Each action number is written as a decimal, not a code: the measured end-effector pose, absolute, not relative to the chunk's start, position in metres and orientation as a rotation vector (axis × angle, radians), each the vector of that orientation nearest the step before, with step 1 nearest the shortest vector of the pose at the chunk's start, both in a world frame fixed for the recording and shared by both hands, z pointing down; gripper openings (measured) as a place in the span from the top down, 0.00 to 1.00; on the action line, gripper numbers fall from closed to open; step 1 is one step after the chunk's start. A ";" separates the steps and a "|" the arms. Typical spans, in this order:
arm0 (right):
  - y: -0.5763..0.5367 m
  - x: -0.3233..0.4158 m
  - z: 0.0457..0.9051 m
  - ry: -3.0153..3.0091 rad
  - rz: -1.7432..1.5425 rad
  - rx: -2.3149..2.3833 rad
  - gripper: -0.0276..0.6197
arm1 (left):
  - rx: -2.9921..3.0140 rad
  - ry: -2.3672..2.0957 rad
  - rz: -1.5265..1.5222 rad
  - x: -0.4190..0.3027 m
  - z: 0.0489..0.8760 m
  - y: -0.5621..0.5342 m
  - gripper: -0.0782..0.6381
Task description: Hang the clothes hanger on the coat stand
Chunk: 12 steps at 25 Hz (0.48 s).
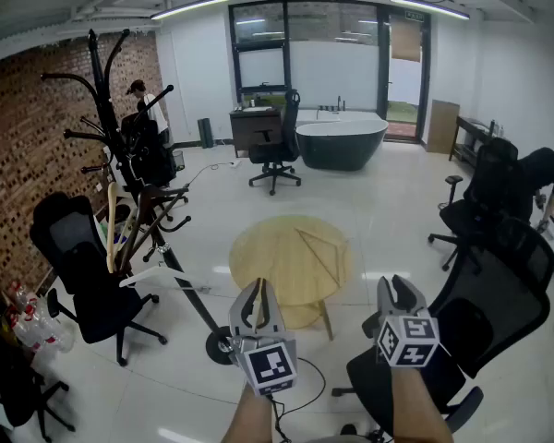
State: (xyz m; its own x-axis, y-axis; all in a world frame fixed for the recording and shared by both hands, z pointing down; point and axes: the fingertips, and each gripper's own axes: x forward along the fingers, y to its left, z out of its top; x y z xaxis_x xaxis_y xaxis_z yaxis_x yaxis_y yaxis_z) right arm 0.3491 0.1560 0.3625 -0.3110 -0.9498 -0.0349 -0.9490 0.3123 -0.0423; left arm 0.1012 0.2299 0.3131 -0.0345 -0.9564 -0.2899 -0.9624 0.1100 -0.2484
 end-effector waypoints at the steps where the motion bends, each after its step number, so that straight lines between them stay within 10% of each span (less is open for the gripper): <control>1: 0.149 0.353 0.365 2.507 -0.028 -1.803 0.81 | -1.882 2.023 0.017 0.108 0.315 0.223 0.85; 12: 0.038 0.394 0.377 2.615 -0.074 -1.661 0.78 | -1.917 2.084 -0.068 0.183 0.342 0.126 0.82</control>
